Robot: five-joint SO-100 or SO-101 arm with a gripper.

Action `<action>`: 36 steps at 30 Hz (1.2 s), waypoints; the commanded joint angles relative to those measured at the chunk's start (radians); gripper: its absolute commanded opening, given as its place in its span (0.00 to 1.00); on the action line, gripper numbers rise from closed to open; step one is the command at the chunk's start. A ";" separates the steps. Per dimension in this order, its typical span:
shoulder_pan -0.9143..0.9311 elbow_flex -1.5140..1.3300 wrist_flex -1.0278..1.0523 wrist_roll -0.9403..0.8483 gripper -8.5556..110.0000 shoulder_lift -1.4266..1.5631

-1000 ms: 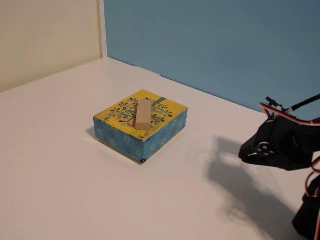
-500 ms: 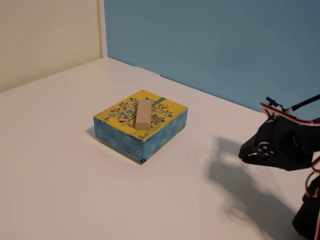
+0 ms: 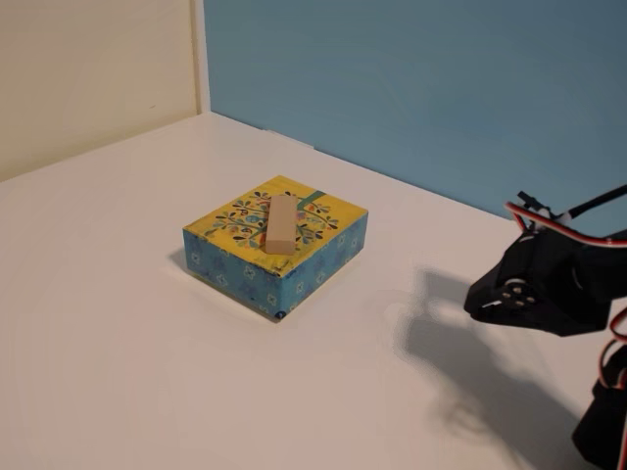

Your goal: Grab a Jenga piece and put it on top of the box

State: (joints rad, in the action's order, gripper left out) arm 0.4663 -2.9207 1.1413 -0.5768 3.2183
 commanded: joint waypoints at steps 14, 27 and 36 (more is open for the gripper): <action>0.002 0.006 -0.017 0.003 0.07 0.006; 0.008 0.006 -0.018 0.011 0.07 0.006; 0.038 0.006 -0.046 0.107 0.07 0.006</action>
State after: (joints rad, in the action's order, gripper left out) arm 0.4985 -2.9207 1.1091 -0.4909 3.2183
